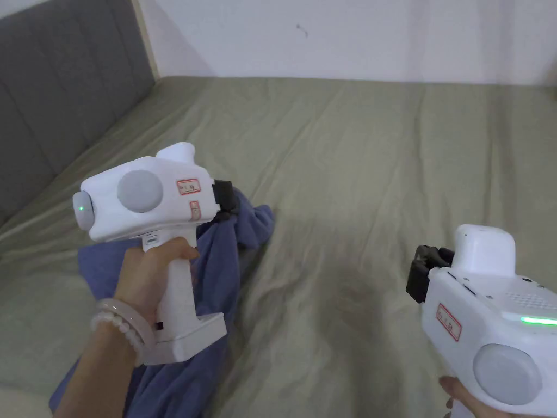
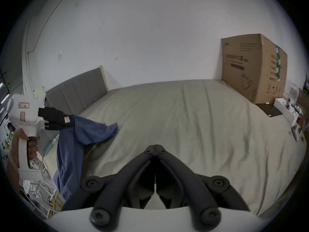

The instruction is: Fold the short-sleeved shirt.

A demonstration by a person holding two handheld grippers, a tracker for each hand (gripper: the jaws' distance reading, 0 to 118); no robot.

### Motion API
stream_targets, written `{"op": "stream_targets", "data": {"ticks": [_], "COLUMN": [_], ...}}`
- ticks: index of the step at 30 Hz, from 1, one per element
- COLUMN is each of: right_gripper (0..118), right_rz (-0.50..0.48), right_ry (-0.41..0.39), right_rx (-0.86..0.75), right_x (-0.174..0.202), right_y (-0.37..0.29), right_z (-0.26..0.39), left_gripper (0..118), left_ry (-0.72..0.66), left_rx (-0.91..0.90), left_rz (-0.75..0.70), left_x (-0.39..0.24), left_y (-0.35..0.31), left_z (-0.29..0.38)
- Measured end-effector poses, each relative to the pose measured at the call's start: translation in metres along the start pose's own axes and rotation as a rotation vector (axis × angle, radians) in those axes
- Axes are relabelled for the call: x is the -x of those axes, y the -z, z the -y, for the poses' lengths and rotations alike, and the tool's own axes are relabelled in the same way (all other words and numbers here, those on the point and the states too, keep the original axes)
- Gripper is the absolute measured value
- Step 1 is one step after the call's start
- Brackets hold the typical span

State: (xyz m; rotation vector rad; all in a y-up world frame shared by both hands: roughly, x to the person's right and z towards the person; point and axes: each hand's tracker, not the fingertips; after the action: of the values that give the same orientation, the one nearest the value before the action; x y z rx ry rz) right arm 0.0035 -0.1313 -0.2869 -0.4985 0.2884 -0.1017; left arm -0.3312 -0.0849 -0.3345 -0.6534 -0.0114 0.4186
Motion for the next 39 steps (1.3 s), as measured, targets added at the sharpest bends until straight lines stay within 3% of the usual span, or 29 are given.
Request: {"op": "stream_targets", "data": {"ticks": [7, 12, 14, 18, 23, 27, 29, 30, 31, 32, 33, 37, 39], "right_gripper": [0, 0, 0, 0, 0, 0, 0, 0, 0, 0, 0, 0, 0], "right_rz": [0.144, 0.269, 0.319, 0.37, 0.387, 0.369, 0.363, 0.358, 0.349, 0.337, 0.326, 0.311, 0.293], "right_ry": [0.064, 0.066, 0.083, 0.132, 0.136, 0.112, 0.101, 0.1, 0.104, 0.11, 0.111, 0.081, 0.08], "right_rx": [-0.096, -0.13, -0.129, -0.1, -0.036, 0.018, 0.03, 0.034, 0.039, 0.039, 0.04, 0.037, 0.032], "right_x": [-0.064, -0.118, -0.134, -0.165, -0.174, -0.167, -0.161, -0.158, -0.156, -0.154, -0.151, -0.14, -0.134], "right_y": [-0.048, -0.079, -0.093, -0.1, -0.093, -0.081, -0.076, -0.074, -0.073, -0.072, -0.072, -0.071, -0.071], "right_z": [-0.021, -0.02, -0.02, -0.009, 0.009, 0.017, 0.019, 0.019, 0.018, 0.018, 0.017, 0.013, 0.011], "left_gripper": [2, 2, 2, 2, 2, 2, 14, 30, 69, 98, 114, 115, 102], "left_ry": [0.214, 0.292, 0.296, 0.369, 0.318, 0.304, 0.258, 0.25, 0.26, 0.272, 0.285, 0.284, 0.26], "left_rx": [-0.006, 0.044, 0.061, 0.234, 0.481, 0.436, 0.451, 0.454, 0.453, 0.442, 0.425, 0.308, 0.271], "left_rz": [0.393, 0.523, 0.503, 0.332, 0.222, 0.205, 0.216, 0.219, 0.22, 0.221, 0.224, 0.203, 0.18], "left_x": [-0.147, -0.195, -0.202, -0.197, -0.166, -0.155, -0.152, -0.151, -0.15, -0.151, -0.15, -0.141, -0.125], "left_y": [-0.013, -0.001, 0.013, 0.069, 0.122, 0.117, 0.122, 0.121, 0.118, 0.119, 0.113, 0.065, 0.047], "left_z": [0.008, 0.034, 0.052, 0.117, 0.206, 0.224, 0.213, 0.208, 0.203, 0.199, 0.194, 0.164, 0.149]}}
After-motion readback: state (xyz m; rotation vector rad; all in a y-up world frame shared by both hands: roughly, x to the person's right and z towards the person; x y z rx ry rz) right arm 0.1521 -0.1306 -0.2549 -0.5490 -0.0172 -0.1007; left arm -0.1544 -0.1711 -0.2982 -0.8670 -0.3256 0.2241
